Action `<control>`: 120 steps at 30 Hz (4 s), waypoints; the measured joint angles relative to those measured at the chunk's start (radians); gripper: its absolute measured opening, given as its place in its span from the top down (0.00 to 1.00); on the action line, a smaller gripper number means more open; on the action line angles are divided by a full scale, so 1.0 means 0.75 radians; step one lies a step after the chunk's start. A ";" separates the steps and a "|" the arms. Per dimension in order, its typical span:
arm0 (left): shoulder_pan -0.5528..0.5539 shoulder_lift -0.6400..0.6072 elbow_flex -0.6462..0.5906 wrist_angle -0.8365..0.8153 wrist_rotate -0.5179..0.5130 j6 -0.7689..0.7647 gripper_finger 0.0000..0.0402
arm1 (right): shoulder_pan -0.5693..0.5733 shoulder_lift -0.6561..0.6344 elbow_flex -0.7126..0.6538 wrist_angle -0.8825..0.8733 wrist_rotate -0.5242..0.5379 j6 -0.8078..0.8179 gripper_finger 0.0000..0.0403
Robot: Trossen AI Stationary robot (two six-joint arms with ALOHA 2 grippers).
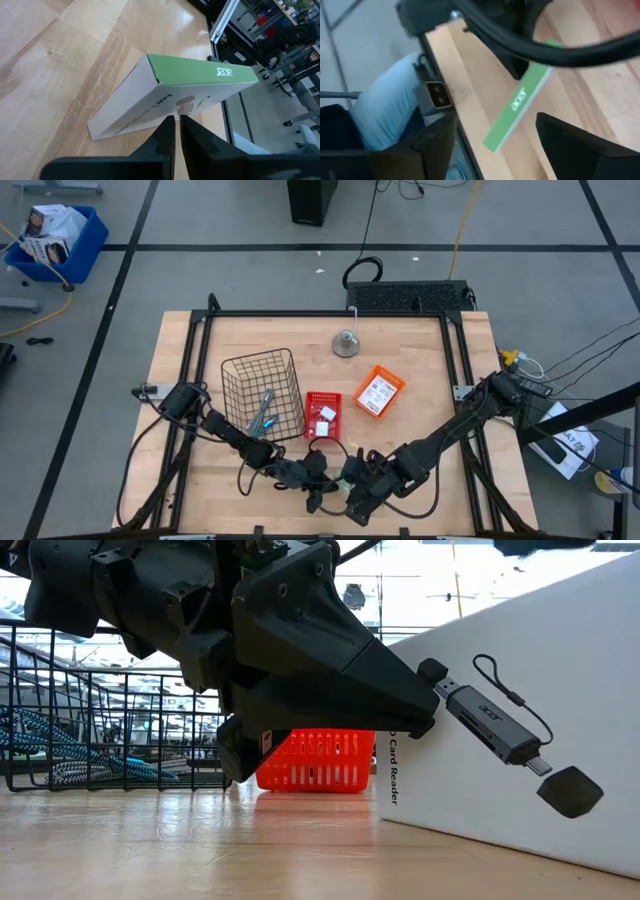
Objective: Pick and place items into bin
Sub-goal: Put the card reader box into the orange basket, then return to Home Position
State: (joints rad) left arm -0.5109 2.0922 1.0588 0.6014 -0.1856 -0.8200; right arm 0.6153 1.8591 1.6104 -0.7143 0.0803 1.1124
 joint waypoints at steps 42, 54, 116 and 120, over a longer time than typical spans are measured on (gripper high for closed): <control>-0.003 0.000 0.001 0.003 -0.018 -0.004 0.92 | 0.013 0.104 -0.002 -0.210 -0.023 0.020 0.91; -0.006 0.000 0.001 0.009 -0.017 -0.027 0.92 | 0.032 -0.122 -0.001 -0.776 0.406 0.220 0.91; -0.019 0.000 0.001 0.006 -0.034 -0.018 0.92 | -0.375 -0.143 -0.505 -0.700 0.873 -1.517 0.75; -0.019 0.000 0.001 0.006 -0.034 -0.018 0.92 | -0.375 -0.143 -0.505 -0.696 0.877 -1.535 0.64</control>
State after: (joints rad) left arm -0.5251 2.0922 1.0592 0.6056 -0.2108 -0.8333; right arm 0.3340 1.7519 1.2320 -1.2366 0.7379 -0.0391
